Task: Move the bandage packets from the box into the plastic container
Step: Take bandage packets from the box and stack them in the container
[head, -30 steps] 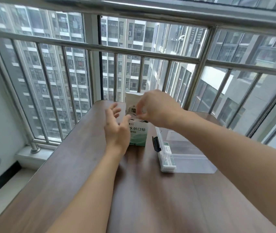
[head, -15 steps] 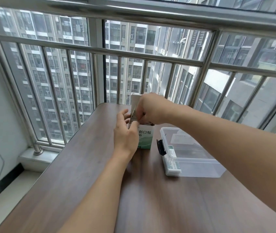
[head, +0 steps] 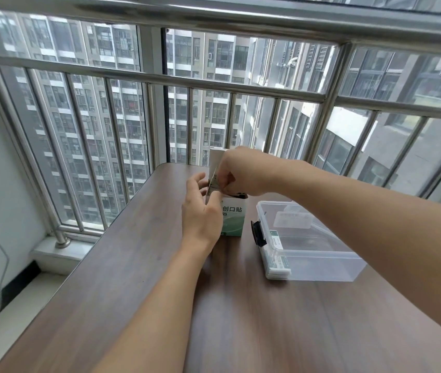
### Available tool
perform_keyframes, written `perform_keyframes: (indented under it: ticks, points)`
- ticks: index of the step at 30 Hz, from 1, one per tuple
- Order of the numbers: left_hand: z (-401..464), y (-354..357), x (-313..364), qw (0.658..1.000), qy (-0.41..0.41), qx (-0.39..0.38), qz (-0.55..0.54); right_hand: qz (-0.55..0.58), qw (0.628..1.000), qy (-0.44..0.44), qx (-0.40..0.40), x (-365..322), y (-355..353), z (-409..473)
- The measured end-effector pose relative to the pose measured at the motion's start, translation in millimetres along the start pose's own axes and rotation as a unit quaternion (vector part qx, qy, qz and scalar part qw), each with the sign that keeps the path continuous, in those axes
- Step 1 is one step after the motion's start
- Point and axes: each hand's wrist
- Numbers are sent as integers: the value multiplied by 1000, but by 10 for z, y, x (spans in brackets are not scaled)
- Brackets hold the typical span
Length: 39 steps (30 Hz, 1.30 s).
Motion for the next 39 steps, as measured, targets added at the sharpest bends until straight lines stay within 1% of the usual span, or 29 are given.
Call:
perform_keyframes:
  ticks: [6,13,19,22,24,26,28,31,33,36,39]
  points:
    - [-9,-18,15,1000,-2,-6,6,-18,1000,5,7,-6,1,-9]
    - [-23,-26,31,1000,-13,-5,-14,13,996,11,84,86,-117,-33]
    - [-24,-26,28,1000,1,-6,0,32,992,9,122,126,-296,-176]
    - [-47,-40,70,999,44,23,21,100,985,24,137,205,-356,-282]
    - [-61,-54,125,991,110,58,47,150,977,30,152,259,-363,-349]
    - [-48,-57,176,979,172,77,80,168,972,23,162,300,-371,-410]
    - [-29,-56,231,970,213,73,95,186,968,10,170,300,-392,-476]
    - [-35,-44,301,960,258,66,87,219,958,-21,186,242,-447,-581]
    - [-41,-43,321,959,263,79,69,215,957,-40,191,196,-473,-626]
    - [-49,-25,332,966,244,71,34,197,958,-50,203,181,-459,-653]
    - [-36,-3,315,967,239,73,44,207,952,-41,222,203,-364,-635]
Point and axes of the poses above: each hand's wrist, its own z-axis towards the middle knuckle, its own y-axis out of the palm, x = y × z, and after that the axes turned 14 degrees about z, right-handed
